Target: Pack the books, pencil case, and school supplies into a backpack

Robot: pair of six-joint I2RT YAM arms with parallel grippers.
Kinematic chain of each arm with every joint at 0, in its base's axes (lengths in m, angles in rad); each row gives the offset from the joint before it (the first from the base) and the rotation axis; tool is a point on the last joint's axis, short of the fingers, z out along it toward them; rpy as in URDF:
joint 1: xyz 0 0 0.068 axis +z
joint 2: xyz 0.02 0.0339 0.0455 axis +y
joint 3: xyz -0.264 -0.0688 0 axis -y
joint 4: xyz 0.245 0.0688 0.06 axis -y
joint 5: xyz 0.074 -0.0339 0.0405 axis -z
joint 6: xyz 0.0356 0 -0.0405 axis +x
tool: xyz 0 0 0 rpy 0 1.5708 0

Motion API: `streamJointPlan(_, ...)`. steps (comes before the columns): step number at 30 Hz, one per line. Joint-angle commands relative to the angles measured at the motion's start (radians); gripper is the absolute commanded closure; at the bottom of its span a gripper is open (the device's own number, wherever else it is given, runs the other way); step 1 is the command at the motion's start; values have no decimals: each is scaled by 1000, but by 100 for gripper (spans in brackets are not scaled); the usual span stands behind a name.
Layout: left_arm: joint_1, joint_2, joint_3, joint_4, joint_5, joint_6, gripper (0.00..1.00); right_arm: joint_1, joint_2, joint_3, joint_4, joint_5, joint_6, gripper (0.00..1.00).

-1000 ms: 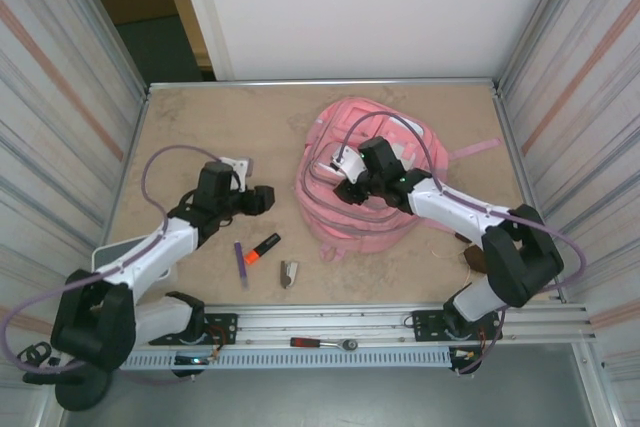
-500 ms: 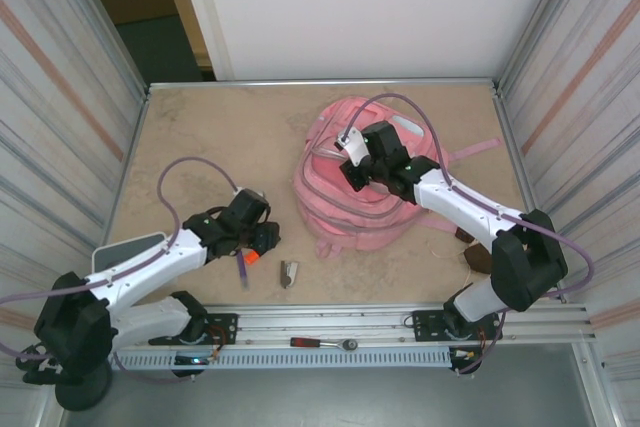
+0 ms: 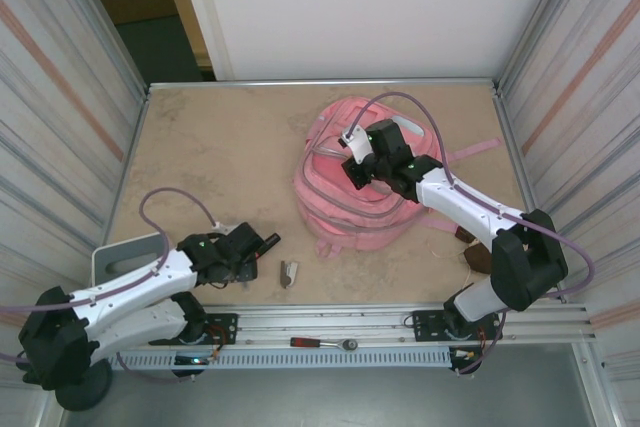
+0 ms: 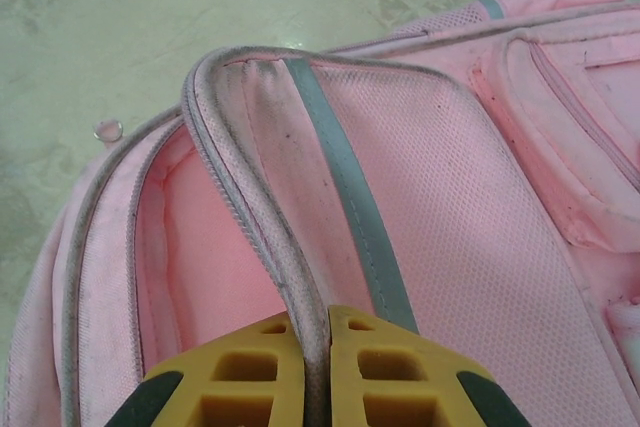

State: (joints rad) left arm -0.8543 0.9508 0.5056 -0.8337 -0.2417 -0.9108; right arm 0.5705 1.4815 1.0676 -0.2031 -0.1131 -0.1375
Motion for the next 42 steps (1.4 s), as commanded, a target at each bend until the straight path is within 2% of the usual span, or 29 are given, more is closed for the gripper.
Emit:
streamJointPlan(1,37,10,-35,48,78,-5,41,-17,-32,-12,54,-3,34,100)
streamJointPlan(8,122,19,-82,117,115,65,60,-14,-33,-12,53,-17,44,100)
streamJointPlan(12,172,36,-97,156,133,109,66,-9,-33,-6,47,-17,45,100)
streamJointPlan(18,185,83,-112,202,129,119,79,3,-23,6,28,-5,45,100)
streamJointPlan(22,183,68,-105,194,85,104,87,3,-21,5,30,6,49,100)
streamJointPlan(27,186,-79,-82,157,-35,96,95,3,-14,23,5,7,59,100)
streamJointPlan(32,191,-168,42,180,-101,245,100,-5,2,62,-38,7,86,100)
streamJointPlan(34,191,-168,93,251,-59,322,100,-16,9,82,-47,-8,104,100)
streamJointPlan(38,183,-70,186,433,126,436,100,-29,23,141,-77,-28,132,100)
streamJointPlan(40,146,8,239,503,204,500,100,-43,26,171,-82,-59,147,100)
streamJointPlan(42,97,91,286,553,235,607,100,-67,33,195,-84,-111,169,100)
